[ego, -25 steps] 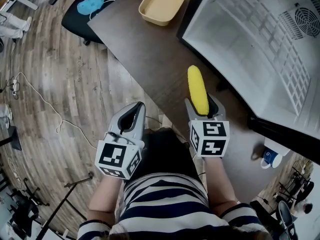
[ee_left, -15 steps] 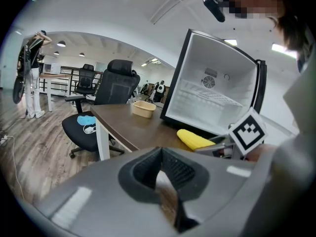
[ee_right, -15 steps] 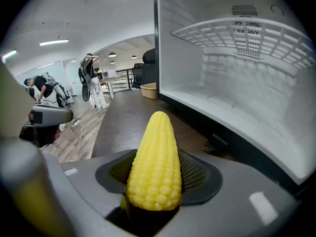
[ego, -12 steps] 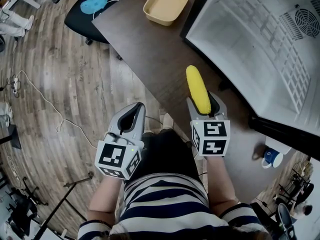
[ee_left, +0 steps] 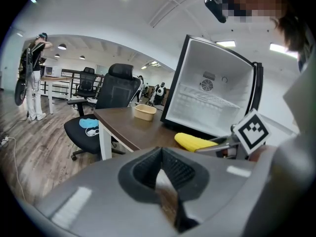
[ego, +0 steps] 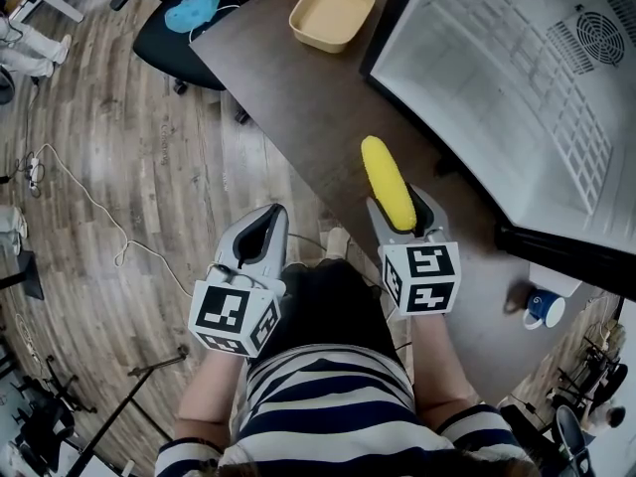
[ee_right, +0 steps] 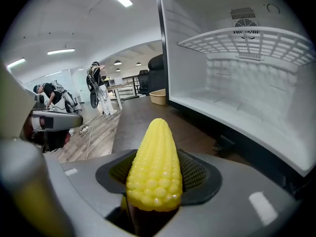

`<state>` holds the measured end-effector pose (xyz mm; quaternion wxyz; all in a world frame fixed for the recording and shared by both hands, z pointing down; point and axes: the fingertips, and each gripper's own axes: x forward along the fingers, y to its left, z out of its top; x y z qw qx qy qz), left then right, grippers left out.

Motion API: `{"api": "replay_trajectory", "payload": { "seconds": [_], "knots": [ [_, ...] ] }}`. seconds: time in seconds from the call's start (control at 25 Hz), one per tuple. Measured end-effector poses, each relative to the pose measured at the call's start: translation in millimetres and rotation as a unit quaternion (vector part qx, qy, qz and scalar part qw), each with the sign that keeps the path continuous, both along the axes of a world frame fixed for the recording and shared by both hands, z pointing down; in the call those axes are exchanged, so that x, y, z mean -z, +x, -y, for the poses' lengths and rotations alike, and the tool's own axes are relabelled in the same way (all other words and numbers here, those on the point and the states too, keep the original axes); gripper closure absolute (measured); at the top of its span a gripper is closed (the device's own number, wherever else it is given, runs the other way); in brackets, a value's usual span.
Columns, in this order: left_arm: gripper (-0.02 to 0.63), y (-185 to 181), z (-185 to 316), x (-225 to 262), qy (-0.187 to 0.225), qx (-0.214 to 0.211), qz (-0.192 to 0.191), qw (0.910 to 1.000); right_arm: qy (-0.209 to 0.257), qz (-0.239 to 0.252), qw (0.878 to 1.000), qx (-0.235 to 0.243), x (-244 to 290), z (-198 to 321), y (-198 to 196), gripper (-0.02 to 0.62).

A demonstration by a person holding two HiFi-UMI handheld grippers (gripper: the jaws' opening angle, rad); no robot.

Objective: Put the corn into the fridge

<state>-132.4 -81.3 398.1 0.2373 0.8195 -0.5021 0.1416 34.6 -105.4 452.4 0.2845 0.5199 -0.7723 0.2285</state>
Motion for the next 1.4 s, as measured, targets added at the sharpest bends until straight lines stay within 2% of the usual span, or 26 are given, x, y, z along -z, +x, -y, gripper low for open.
{"api": "replay_trajectory", "payload": {
  "seconds": [0.52, 0.88, 1.4],
  "knots": [
    [0.606, 8, -3, 26, 0.030, -0.018, -0.006, 0.9994, 0.041, 0.033, 0.998, -0.023, 52, -9, 12, 0.339],
    [0.606, 34, 16, 37, 0.053, -0.043, -0.007, 0.9976, 0.074, 0.038, 0.994, -0.074, 73, 2, 60, 0.339],
    [0.606, 81, 64, 44, 0.078, -0.067, -0.015, 0.9946, 0.118, 0.038, 0.980, -0.153, 88, 48, 132, 0.339]
  ]
}}
